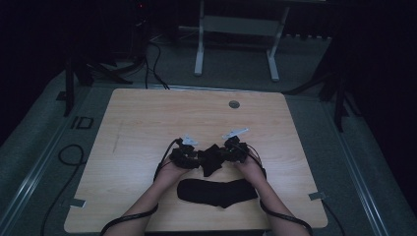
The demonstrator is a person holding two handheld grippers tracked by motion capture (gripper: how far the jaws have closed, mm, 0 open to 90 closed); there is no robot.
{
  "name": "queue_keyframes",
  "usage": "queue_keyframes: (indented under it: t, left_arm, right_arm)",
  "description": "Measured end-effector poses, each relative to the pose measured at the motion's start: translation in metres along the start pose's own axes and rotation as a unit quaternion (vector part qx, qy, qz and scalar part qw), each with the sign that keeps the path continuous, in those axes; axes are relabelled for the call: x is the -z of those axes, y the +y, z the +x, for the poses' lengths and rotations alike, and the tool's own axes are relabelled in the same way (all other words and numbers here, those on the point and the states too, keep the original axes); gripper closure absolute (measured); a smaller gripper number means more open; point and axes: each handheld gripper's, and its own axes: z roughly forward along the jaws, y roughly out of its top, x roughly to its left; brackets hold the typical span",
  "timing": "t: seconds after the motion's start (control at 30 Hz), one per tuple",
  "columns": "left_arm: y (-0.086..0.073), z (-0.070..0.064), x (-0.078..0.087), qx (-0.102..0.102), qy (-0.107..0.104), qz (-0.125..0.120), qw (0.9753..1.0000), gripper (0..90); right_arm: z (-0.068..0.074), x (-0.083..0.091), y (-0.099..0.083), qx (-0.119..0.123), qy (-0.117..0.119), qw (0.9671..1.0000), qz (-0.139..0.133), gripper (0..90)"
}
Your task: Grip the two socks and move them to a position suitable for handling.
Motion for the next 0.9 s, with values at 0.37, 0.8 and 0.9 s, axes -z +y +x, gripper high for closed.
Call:
queue_keyframes:
  t: [0.37,0.8,0.9]
  left_arm:
    - [0.002,-0.009,0.005,-0.012,-0.013,-0.007,0.9998,84.5]
    - [0.006,-0.015,0.047,-0.021,-0.015,-0.049,0.9984,83.3]
    - [0.007,-0.015,0.053,-0.020,-0.013,-0.056,0.9982,83.5]
  right_arm:
    - [-0.002,0.011,-0.001,-0.005,-0.018,0.9997,-0.019,83.8]
    - [-0.010,0.061,0.007,-0.017,-0.005,0.9967,-0.079,84.0]
    - [-0.009,0.068,0.011,-0.016,0.002,0.9957,-0.091,84.1]
